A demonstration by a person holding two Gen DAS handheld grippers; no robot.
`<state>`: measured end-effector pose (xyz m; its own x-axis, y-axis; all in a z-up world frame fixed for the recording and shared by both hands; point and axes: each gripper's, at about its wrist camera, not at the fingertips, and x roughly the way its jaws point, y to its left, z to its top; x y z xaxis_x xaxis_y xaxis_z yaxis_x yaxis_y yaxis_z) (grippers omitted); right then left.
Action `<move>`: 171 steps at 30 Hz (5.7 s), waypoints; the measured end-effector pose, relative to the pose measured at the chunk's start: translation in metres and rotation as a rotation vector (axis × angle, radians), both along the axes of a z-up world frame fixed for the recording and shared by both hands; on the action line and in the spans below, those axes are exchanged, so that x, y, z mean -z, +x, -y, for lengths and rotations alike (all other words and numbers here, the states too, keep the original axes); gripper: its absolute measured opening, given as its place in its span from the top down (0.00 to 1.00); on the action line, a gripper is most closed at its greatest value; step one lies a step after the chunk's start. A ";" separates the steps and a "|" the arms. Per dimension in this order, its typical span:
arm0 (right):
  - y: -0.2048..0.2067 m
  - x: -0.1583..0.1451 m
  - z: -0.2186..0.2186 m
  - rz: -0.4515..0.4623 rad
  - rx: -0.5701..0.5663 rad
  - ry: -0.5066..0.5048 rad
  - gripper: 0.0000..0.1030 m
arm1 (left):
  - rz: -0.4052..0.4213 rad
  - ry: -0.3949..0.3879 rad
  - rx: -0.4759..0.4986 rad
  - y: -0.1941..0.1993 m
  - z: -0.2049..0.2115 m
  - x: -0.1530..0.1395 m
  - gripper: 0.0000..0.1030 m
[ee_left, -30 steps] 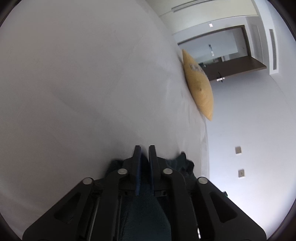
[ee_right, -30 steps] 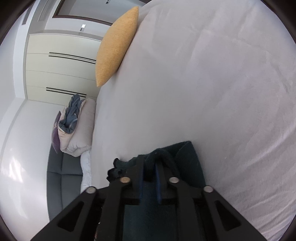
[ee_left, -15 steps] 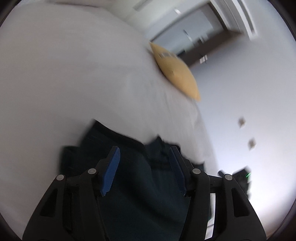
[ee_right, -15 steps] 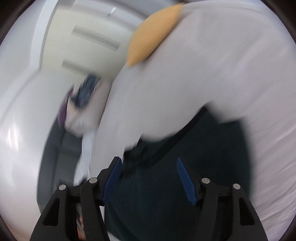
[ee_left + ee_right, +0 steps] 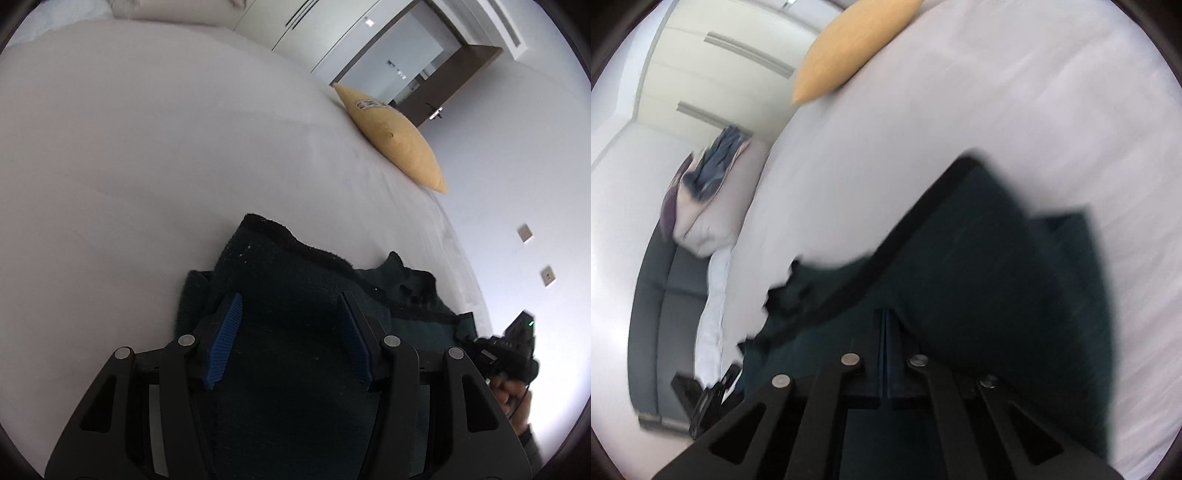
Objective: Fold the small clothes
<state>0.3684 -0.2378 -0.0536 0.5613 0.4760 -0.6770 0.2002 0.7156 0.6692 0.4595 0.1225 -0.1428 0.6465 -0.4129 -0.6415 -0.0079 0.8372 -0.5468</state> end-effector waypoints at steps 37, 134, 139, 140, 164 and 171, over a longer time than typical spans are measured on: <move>-0.025 -0.001 -0.012 0.109 0.022 0.087 1.00 | 0.039 0.152 -0.003 -0.046 0.005 -0.005 0.53; -0.015 -0.046 -0.157 0.054 -0.488 0.325 0.25 | -0.158 -0.167 0.346 -0.133 0.070 -0.077 0.90; 0.001 -0.066 -0.161 0.077 -0.537 0.263 0.23 | -0.157 -0.112 0.380 -0.135 0.101 -0.078 0.90; 0.003 -0.070 -0.160 0.085 -0.545 0.256 0.23 | -0.156 -0.106 0.383 -0.135 0.106 -0.077 0.90; 0.016 -0.068 -0.135 0.043 -0.496 -0.141 0.86 | -0.162 0.018 0.421 -0.132 0.166 -0.078 0.90; 0.012 -0.085 -0.092 0.152 -0.438 -0.094 0.87 | -0.133 0.019 0.484 -0.121 0.196 -0.103 0.90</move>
<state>0.3803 -0.1462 0.0313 0.4174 0.6307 -0.6542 -0.2287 0.7697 0.5961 0.3381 -0.0738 -0.0396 0.2964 -0.6323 -0.7158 0.3152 0.7722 -0.5516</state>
